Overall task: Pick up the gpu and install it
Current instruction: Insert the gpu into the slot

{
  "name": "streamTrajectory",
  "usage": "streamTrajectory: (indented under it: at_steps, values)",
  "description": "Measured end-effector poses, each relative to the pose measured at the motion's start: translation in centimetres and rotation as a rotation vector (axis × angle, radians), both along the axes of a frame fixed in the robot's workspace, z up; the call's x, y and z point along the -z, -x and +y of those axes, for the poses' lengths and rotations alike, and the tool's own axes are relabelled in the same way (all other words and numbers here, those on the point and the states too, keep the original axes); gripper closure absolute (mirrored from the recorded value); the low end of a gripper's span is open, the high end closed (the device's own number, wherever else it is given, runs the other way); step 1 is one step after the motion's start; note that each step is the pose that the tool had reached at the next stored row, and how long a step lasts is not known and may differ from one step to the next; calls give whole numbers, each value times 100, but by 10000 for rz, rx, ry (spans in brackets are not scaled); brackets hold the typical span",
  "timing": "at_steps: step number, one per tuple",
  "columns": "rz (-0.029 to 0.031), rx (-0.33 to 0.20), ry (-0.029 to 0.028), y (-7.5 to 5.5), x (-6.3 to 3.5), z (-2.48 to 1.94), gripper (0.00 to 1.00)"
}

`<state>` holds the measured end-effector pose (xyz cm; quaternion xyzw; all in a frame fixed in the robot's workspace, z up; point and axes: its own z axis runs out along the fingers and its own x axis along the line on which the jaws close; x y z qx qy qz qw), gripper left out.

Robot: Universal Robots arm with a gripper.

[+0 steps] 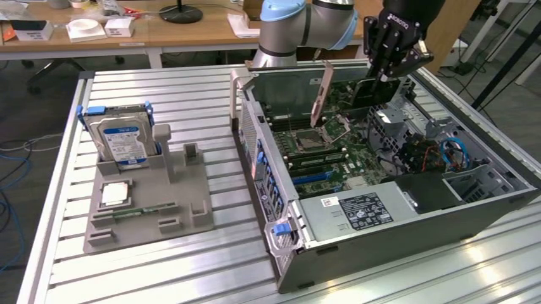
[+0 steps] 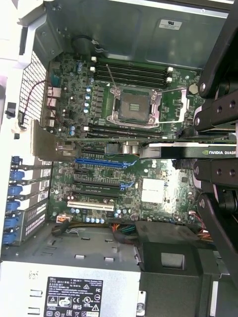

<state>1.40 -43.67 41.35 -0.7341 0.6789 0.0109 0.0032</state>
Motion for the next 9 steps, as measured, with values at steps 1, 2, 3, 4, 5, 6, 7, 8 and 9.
streamTrajectory:
  at_steps: [1, 2, 3, 4, 5, 6, 7, 8, 9]
  values:
    - [0, 0, 0, 0, 3, 0, 74]
    - [1, 0, 0, 0, 6, 0, 74]
    - [0, 0, 0, 0, 9, 0, 74]
    - [0, 0, 0, 0, 12, 0, 74]
    - [0, 0, 0, 0, 15, 0, 74]
    - [0, 0, -1, 0, 18, 0, 74]
    - [0, 0, 0, 0, 21, 0, 74]
    - [0, 0, 0, 0, 24, 0, 74]
    - [0, 0, 1, 0, 26, 0, 74]
